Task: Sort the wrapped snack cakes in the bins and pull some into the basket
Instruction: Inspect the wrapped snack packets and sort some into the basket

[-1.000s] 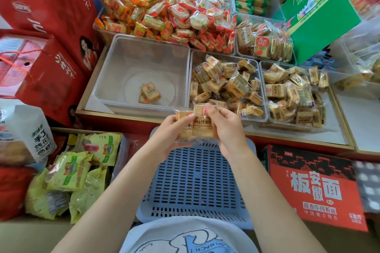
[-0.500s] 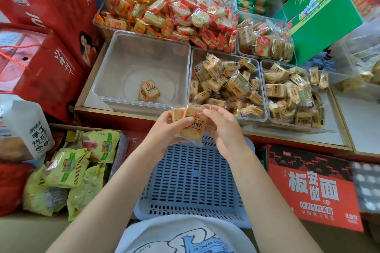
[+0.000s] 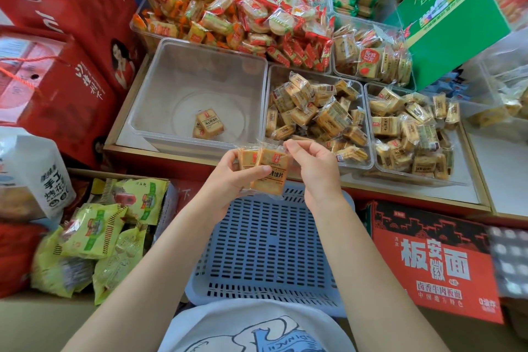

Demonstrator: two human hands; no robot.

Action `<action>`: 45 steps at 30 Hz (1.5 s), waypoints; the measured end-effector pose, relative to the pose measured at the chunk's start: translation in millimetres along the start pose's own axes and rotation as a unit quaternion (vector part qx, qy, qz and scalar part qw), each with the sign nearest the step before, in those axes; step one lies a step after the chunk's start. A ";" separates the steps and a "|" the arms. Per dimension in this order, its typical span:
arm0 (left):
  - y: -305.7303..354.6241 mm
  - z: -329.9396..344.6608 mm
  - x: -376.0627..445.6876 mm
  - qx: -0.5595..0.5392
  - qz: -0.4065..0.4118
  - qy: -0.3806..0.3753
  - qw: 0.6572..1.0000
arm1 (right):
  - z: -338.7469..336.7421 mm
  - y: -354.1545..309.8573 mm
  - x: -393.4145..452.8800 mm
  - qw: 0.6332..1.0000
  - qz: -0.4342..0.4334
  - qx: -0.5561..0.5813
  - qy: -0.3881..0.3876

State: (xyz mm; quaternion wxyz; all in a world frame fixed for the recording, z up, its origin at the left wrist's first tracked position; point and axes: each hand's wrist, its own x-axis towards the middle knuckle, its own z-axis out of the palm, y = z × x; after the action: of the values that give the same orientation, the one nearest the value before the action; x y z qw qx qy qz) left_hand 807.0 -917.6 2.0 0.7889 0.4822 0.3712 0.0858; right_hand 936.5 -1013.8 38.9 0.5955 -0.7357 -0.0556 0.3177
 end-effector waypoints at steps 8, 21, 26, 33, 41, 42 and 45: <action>1.5 -13.7 1.7 -0.033 -0.010 0.017 0.999 | 21.1 -3.9 10.1 1.000 -0.001 0.020 -0.006; 36.9 -79.2 52.1 -0.037 0.061 0.124 0.990 | 75.3 -0.5 55.8 0.989 0.044 -0.061 -0.127; 62.9 -108.0 105.5 0.246 0.107 0.212 0.940 | 110.0 6.3 107.2 0.983 0.069 -0.125 -0.113; 48.7 -119.4 135.6 0.380 0.003 0.146 0.913 | 129.7 27.6 135.1 0.974 0.140 -0.110 -0.138; 28.8 -64.1 137.3 0.406 0.154 0.149 0.888 | 58.4 -2.8 132.0 0.997 0.043 -0.053 -0.035; 23.6 -50.9 141.2 0.432 0.175 0.129 0.875 | 42.7 -3.3 134.5 0.998 0.040 -0.050 -0.006; 13.1 -11.1 154.7 0.495 0.205 0.087 0.840 | -1.1 1.8 145.1 0.992 0.036 -0.104 0.059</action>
State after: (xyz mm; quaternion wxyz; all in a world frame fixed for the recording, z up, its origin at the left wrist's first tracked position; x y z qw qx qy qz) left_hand 912.3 -826.7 -67.8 0.3739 0.8641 0.3243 0.0915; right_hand 1051.4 -948.4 -20.9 0.5063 -0.8126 -0.0267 0.2875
